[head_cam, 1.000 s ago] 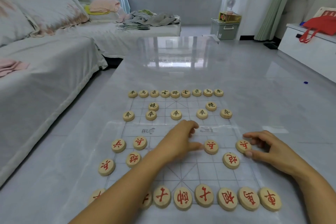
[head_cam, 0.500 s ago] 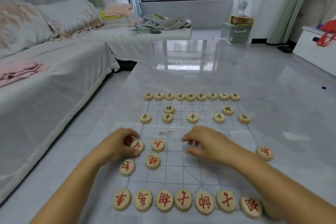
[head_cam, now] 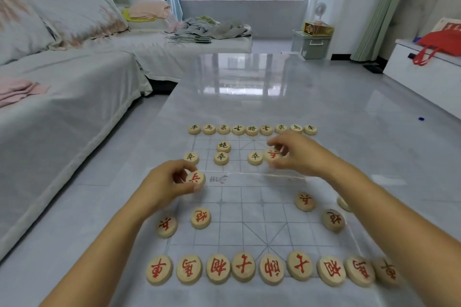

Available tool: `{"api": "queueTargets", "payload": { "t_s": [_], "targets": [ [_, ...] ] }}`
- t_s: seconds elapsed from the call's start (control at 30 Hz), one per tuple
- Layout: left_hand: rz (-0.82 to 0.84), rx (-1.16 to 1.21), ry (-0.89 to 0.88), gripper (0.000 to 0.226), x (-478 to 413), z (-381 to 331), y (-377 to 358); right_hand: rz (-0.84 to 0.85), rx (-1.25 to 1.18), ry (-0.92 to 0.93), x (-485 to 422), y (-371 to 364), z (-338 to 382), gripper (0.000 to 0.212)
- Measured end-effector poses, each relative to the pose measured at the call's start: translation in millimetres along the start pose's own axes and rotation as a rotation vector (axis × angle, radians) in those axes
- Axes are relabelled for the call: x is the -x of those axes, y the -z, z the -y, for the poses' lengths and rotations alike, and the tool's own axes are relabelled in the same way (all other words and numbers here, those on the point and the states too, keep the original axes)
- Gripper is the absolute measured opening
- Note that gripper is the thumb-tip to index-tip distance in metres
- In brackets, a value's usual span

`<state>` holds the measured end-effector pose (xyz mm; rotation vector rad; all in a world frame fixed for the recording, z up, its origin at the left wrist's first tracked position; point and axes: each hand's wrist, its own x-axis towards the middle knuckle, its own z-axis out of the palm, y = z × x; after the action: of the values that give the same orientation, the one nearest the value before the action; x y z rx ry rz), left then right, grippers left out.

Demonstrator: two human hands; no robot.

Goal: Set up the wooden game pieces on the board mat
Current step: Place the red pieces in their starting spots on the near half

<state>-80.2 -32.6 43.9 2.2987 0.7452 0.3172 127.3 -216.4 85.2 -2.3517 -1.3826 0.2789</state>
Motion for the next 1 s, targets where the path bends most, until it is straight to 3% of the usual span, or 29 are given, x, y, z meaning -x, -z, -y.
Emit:
{"api": "queueTargets", "payload": {
  "t_s": [0.2, 0.53, 0.67, 0.8, 0.93, 1.0],
  "targets": [
    [0.168, -0.174, -0.084, 0.034, -5, -36, -46, 0.152, 0.067, 0.006, 34, -32, -4, 0.042],
    [0.244, -0.244, 0.010, 0.055, -9, -35, -56, 0.157, 0.202, 0.005, 38, -53, -1, 0.056],
    [0.243, -0.300, -0.033, 0.042, -8, -43, -61, 0.162, 0.220, 0.013, 35, -54, 3, 0.044],
    [0.404, -0.363, -0.075, 0.037, -17, -37, -37, 0.183, 0.206, 0.001, 34, -51, 4, 0.043],
    [0.293, -0.107, 0.103, 0.041, -21, -28, -16, 0.193, 0.205, -0.010, 33, -51, 6, 0.043],
    [0.223, -0.227, 0.186, 0.043, -19, -31, -26, 0.200, 0.214, -0.011, 33, -50, 7, 0.043]
  ]
}}
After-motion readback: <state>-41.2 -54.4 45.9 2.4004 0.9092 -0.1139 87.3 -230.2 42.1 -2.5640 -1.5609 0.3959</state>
